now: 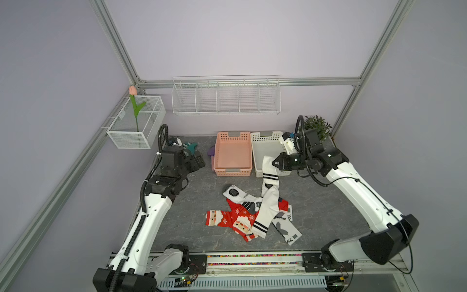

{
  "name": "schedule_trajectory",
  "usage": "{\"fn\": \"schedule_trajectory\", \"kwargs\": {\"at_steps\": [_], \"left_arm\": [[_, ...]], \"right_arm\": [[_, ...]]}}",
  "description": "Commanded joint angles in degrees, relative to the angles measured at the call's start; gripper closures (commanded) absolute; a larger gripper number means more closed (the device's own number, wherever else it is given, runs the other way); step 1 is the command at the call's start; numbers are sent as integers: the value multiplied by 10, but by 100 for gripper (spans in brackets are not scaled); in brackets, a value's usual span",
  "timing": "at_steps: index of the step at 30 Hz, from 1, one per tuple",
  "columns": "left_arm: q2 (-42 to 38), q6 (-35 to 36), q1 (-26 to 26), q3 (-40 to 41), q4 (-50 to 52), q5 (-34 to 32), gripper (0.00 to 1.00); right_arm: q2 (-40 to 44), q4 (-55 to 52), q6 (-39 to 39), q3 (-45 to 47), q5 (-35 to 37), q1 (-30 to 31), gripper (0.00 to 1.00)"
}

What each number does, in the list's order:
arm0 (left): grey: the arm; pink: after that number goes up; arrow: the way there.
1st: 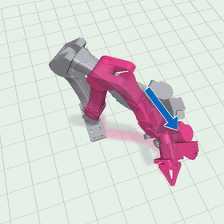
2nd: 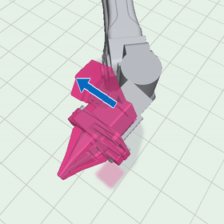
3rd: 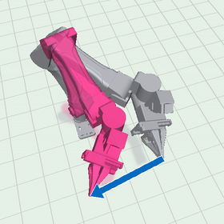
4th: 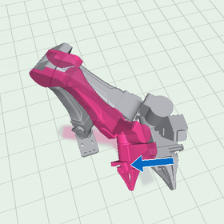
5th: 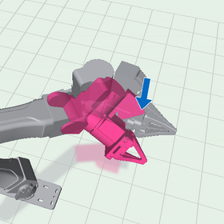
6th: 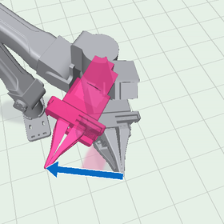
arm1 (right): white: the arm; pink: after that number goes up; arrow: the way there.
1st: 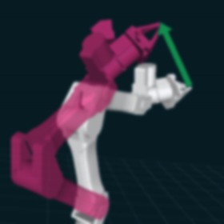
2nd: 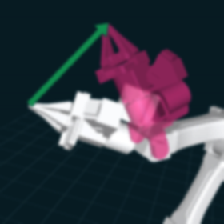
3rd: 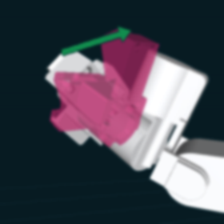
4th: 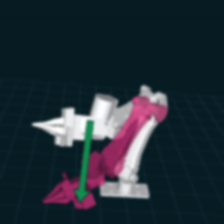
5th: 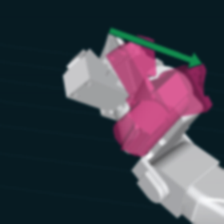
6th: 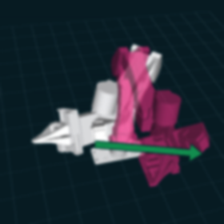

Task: Sort the socks into the basket by color
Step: Pick up the sock at the center of the board, then place the sock in the bin.

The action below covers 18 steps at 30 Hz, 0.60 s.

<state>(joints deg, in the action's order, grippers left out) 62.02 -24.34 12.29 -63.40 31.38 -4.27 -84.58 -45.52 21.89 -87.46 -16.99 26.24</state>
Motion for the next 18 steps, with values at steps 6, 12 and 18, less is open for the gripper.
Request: {"fn": "schedule_trajectory", "kwargs": {"at_steps": [6, 12, 18], "left_arm": [[-9, -1, 2, 8, -7, -1, 0], [-9, -2, 2, 9, -7, 1, 0], [-10, -4, 2, 10, -9, 9, 0]], "right_arm": [[-116, 77, -38, -65, -46, -55, 93], [-192, 115, -29, -111, -56, -66, 93], [-262, 152, -13, -138, -59, -73, 93]]}}
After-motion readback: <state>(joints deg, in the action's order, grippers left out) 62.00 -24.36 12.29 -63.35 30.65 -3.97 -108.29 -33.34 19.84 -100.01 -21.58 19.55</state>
